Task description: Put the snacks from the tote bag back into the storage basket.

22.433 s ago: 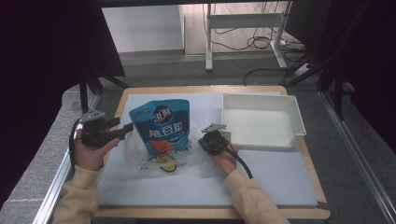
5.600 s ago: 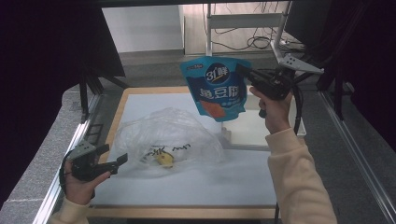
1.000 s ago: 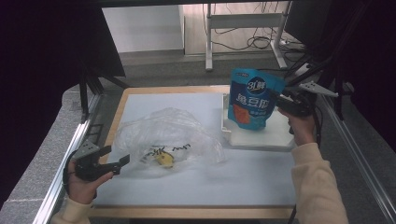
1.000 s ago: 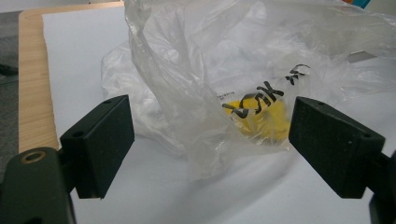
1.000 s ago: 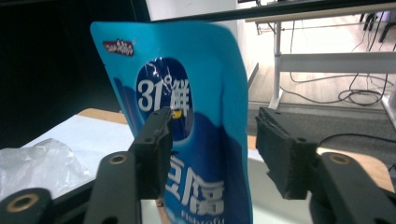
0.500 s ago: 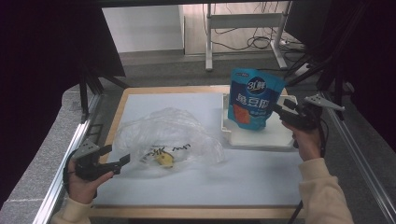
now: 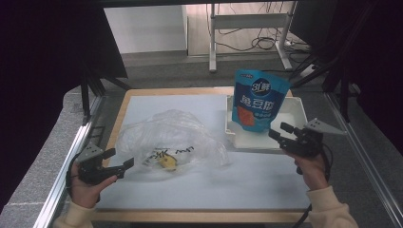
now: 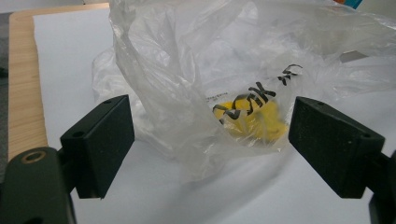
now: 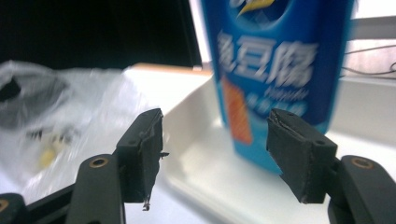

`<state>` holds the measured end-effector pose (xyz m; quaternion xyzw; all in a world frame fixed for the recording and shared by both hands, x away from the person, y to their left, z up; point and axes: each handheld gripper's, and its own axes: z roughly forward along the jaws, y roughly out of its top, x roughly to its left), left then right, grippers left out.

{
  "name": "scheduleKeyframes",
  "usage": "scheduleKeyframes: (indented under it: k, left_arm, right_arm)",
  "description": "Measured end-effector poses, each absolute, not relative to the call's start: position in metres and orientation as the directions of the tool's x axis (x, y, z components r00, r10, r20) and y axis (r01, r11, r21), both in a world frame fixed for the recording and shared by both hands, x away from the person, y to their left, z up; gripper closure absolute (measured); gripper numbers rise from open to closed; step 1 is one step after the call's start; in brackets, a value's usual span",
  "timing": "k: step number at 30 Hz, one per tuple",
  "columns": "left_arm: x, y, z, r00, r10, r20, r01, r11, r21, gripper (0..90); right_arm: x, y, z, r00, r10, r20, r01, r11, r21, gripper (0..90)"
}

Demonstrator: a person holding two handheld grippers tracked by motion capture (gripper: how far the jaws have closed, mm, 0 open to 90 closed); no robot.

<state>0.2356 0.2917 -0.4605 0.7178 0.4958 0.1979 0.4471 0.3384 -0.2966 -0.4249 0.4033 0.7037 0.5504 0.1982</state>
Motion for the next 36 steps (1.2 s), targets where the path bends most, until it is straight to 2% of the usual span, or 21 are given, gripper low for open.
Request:
scheduleKeyframes:
  k: [10,17,31,36]
  left_arm:
    - [0.234,0.29,-0.459,0.439,0.884,-0.159,0.529,-0.112,0.841,14.6]
    - [0.234,0.289,-0.46,0.44,0.884,-0.155,0.529,-0.115,0.841,14.6]
    - [0.235,0.29,-0.46,0.442,0.883,-0.156,0.531,-0.117,0.839,14.7]
    - [0.235,0.29,-0.461,0.441,0.884,-0.155,0.531,-0.118,0.839,14.7]
  right_arm:
    - [0.314,-0.258,-0.469,-0.693,0.708,0.14,0.386,0.199,0.901,35.7]
    - [0.31,-0.243,-0.488,-0.716,0.682,0.15,0.407,0.232,0.884,35.7]
    - [0.309,-0.246,-0.494,-0.698,0.7,0.151,0.409,0.218,0.886,35.7]
    - [0.309,-0.248,-0.493,-0.683,0.714,0.155,0.405,0.193,0.894,32.6]
